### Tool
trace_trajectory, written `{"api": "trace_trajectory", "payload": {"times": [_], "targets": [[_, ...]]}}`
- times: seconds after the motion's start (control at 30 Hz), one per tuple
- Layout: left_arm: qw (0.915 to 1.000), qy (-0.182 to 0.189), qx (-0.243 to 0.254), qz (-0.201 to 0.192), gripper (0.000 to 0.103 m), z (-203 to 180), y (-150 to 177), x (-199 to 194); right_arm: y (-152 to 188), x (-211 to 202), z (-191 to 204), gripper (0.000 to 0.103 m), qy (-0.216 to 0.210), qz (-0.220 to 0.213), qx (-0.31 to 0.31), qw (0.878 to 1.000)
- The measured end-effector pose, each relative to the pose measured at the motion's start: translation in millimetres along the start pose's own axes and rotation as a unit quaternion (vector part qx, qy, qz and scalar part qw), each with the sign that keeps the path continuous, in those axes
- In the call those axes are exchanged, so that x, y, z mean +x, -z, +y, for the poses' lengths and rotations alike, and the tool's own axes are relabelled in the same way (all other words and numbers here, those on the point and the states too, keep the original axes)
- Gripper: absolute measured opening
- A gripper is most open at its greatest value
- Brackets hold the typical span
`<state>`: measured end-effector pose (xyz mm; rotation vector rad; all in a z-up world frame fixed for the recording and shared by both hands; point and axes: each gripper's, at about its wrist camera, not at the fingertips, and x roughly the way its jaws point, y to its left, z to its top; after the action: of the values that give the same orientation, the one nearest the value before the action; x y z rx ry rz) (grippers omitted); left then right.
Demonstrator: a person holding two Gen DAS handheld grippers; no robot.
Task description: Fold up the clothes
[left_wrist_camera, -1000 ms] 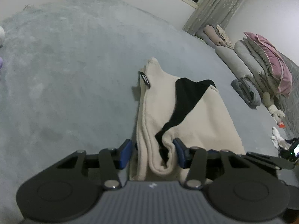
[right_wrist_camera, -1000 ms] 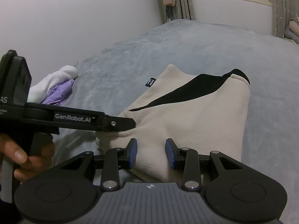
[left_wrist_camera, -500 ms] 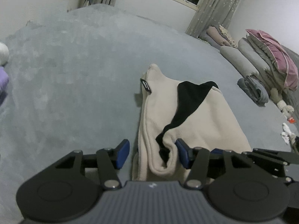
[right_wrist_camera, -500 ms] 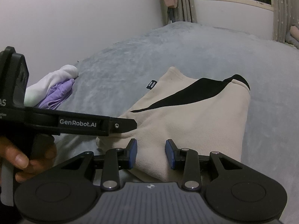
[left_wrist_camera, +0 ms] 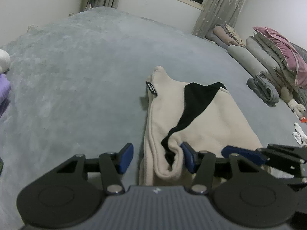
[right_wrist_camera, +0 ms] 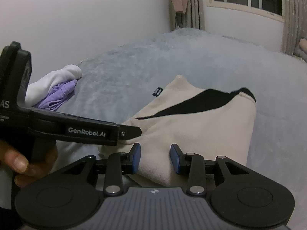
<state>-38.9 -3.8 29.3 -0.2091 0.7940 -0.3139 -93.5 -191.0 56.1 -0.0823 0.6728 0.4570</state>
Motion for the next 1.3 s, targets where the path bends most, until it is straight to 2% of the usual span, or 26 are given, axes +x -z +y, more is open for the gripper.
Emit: {"api": "trace_trajectory", "payload": {"times": [0.1, 0.2, 0.27, 0.5, 0.77, 0.9, 1.0, 1.1, 1.3], "targets": [[1.0000, 0.001, -0.002, 0.002, 0.050, 0.8, -0.5, 0.0, -3.7, -7.2, -5.1, 0.034, -0.006, -0.021, 0.023, 1.000], [1.0000, 0.002, -0.004, 0.004, 0.050, 1.6, -0.7, 0.0, -5.5, -10.0, -10.3, 0.034, 0.017, -0.034, 0.039, 0.999], [1.0000, 0.002, -0.002, 0.003, 0.050, 1.1, -0.3, -0.2, -5.0, -6.6, -12.4, 0.033, 0.028, -0.028, 0.043, 0.998], [1.0000, -0.003, 0.004, 0.004, 0.048, -1.2, 1.3, -1.0, 1.6, 7.0, -11.5, 0.034, 0.025, 0.004, 0.039, 0.999], [1.0000, -0.003, 0.007, 0.004, 0.048, -1.7, 1.8, -2.4, 3.5, 8.2, -8.1, 0.035, 0.030, 0.010, 0.023, 0.999], [1.0000, 0.002, 0.001, 0.005, 0.048, 1.3, 1.0, -1.9, -0.3, -0.6, -4.8, 0.035, 0.029, -0.015, 0.013, 0.999], [0.9999, 0.007, -0.007, 0.008, 0.048, 4.3, -0.1, -1.9, -3.7, -6.6, -2.9, 0.033, 0.010, -0.037, 0.018, 0.999], [0.9999, 0.008, -0.008, 0.009, 0.048, 5.0, -0.2, -2.2, -2.4, 1.6, 1.6, 0.029, 0.019, -0.017, 0.008, 1.000], [0.9990, 0.028, -0.032, 0.016, 0.048, 13.2, -1.2, -6.7, 2.2, 9.5, 6.9, 0.030, 0.023, 0.007, -0.002, 1.000]]}}
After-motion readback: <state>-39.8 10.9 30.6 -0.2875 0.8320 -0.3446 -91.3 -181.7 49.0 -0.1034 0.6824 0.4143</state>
